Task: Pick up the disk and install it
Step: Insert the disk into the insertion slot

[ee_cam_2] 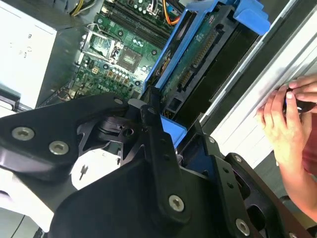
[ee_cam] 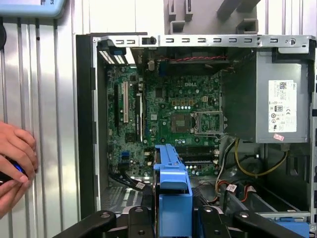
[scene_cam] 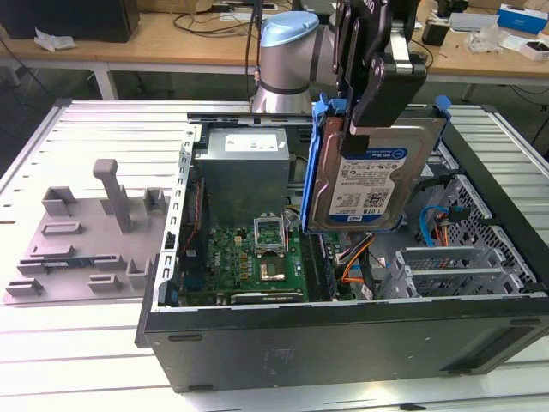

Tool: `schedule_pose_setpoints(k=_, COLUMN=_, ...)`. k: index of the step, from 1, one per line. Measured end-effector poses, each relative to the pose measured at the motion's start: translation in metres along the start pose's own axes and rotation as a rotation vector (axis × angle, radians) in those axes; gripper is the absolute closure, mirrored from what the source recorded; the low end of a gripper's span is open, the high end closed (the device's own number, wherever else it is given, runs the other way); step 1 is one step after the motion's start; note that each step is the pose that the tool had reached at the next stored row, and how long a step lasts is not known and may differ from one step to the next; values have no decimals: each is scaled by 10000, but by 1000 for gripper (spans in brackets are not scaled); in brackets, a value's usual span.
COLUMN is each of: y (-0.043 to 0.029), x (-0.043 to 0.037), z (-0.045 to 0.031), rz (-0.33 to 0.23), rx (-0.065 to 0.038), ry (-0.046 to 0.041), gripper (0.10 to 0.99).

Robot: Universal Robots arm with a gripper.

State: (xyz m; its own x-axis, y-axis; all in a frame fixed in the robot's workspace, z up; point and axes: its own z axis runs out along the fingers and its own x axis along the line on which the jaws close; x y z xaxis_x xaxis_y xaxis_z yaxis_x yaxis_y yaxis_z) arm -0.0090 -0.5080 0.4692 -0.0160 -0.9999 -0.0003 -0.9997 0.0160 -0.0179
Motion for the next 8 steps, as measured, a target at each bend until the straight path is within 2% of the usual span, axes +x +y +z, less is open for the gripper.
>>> schedule_pose_setpoints(k=6, y=-10, x=11, z=0, rz=-3, rx=0, ry=1, gripper=718)
schedule_pose_setpoints(k=8, y=-77, x=66, z=3, rz=-1, rx=0, ry=1, gripper=718)
